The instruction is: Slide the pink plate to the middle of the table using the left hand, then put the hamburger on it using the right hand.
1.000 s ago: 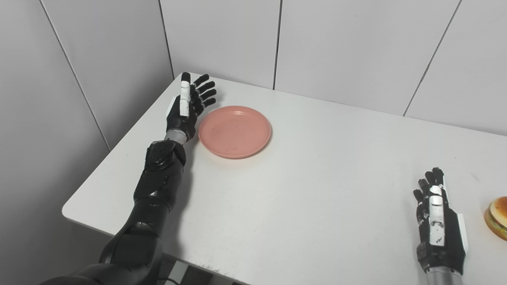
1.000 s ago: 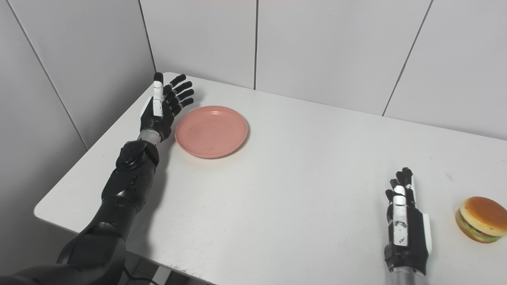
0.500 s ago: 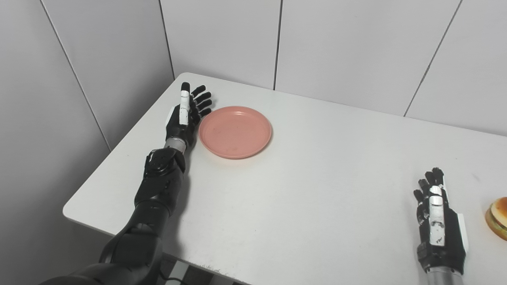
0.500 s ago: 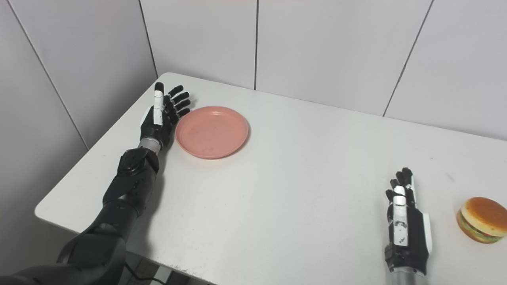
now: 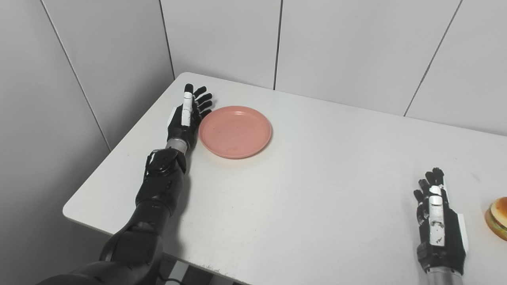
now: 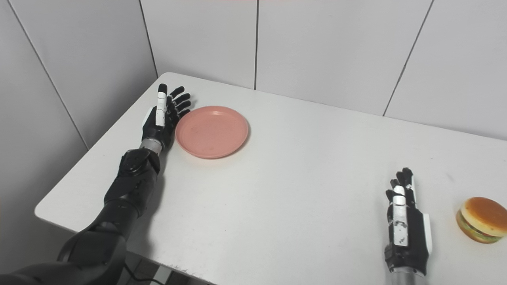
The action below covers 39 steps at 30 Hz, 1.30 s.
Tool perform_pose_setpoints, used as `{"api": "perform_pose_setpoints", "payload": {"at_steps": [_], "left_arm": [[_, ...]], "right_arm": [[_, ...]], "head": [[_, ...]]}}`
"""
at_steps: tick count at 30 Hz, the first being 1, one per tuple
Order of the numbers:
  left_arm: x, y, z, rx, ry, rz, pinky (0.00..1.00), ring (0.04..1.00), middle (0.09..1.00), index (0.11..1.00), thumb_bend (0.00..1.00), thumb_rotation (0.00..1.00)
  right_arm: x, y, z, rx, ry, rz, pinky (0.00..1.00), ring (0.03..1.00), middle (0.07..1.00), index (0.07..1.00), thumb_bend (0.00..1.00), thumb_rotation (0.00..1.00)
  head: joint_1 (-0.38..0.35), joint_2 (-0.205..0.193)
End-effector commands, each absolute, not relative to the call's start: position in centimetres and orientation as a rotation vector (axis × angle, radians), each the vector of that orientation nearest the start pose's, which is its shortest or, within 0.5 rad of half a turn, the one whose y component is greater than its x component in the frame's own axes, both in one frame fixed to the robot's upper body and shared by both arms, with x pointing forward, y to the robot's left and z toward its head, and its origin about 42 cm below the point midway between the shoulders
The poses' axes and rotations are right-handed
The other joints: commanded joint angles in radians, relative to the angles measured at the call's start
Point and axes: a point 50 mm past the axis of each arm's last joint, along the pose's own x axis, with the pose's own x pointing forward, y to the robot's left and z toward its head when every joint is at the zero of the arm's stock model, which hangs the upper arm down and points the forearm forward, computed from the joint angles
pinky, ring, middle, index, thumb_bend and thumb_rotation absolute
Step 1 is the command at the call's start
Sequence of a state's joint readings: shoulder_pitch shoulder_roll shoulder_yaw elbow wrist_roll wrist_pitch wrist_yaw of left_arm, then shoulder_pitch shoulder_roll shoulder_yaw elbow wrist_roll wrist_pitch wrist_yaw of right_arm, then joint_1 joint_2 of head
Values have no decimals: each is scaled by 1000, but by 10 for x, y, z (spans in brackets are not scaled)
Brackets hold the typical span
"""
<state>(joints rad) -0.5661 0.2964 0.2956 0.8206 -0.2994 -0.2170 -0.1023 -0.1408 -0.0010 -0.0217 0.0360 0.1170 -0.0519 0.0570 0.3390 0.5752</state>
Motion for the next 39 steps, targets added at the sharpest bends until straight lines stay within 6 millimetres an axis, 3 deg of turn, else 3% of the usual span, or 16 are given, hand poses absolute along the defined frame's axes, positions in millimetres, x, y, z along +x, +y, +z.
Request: {"api": "perform_pose_setpoints", "payload": {"at_steps": [1, 4, 10, 18, 24, 29, 33, 39], "left_arm": [[456, 371, 152, -144, -130, 196, 869, 868, 848, 837, 950, 1000], [456, 364, 152, -160, -129, 184, 839, 860, 843, 832, 960, 986], [457, 349, 154, -176, -126, 165, 798, 845, 828, 815, 943, 997], [456, 330, 151, -206, -121, 130, 813, 835, 818, 802, 927, 1000], [455, 314, 148, -225, -118, 101, 827, 842, 827, 810, 911, 1000], [454, 304, 145, -213, -110, 75, 832, 844, 830, 815, 925, 1000], [453, 296, 141, -232, -93, 56, 839, 847, 832, 816, 909, 1000], [452, 289, 136, -259, -79, 30, 843, 854, 837, 818, 920, 992]], "right_arm": [[330, -202, 141, 123, -213, 79, 1000, 1000, 1000, 1000, 511, 909], [330, -201, 141, 142, -218, 70, 1000, 994, 1000, 1000, 512, 873], [330, -202, 142, 137, -222, 84, 1000, 1000, 1000, 1000, 475, 899], [330, -199, 143, 142, -213, 80, 1000, 1000, 1000, 1000, 519, 876], [331, -197, 144, 131, -222, 82, 1000, 1000, 1000, 1000, 478, 920], [331, -193, 146, 106, -223, 65, 1000, 1000, 1000, 1000, 515, 917], [328, -189, 149, 78, -214, 63, 1000, 999, 1000, 1000, 477, 973], [327, -180, 152, 67, -184, 66, 1000, 1000, 1000, 1000, 502, 987]], "head": [[1, 1], [0, 2], [-3, 6], [-21, 12], [-48, 19], [-91, 27], [-134, 35], [-229, 49]]}}
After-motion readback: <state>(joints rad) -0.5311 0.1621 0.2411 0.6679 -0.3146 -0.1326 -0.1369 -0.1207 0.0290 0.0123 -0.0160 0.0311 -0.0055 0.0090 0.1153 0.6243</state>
